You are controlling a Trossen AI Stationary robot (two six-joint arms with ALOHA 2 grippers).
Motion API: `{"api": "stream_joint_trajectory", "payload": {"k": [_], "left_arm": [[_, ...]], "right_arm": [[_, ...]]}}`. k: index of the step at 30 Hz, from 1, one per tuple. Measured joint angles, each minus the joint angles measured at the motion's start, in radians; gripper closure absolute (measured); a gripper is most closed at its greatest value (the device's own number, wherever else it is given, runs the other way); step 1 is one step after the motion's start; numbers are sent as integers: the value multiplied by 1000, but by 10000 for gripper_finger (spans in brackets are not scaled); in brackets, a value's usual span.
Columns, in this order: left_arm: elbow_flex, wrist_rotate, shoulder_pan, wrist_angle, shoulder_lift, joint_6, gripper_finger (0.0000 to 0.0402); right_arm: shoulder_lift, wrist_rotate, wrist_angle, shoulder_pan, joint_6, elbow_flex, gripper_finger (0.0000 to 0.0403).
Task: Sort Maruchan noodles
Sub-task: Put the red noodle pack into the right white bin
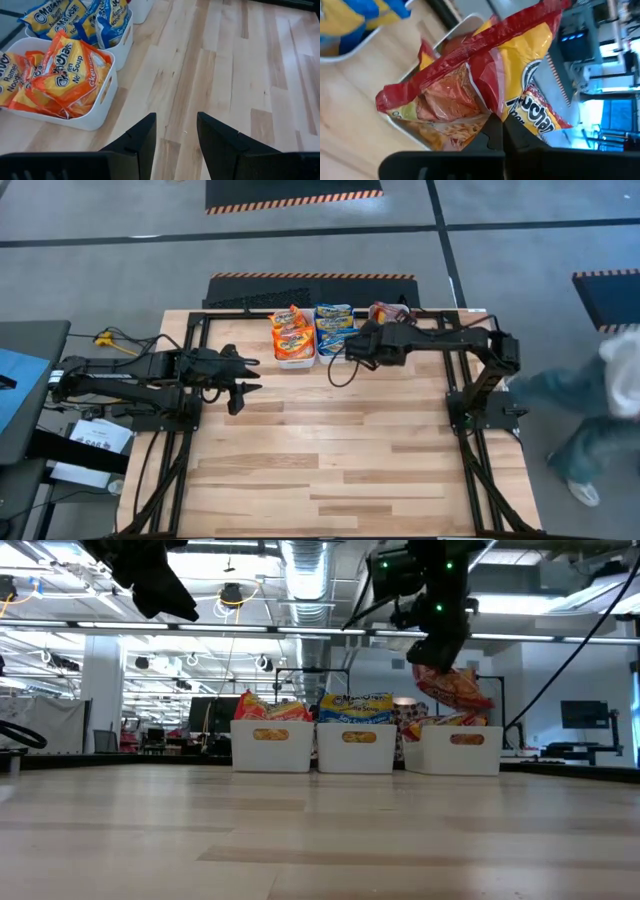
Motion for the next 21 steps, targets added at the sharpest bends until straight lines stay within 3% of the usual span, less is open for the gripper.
{"api": "stream_joint_trajectory", "payload": {"k": [15, 21], "left_arm": [[0, -110, 0, 1, 0, 71, 271], [0, -110, 0, 1, 0, 63, 271]], "right_arm": [[0, -193, 145, -85, -108, -130, 401], [0, -176, 233, -140, -122, -177, 400]]}}
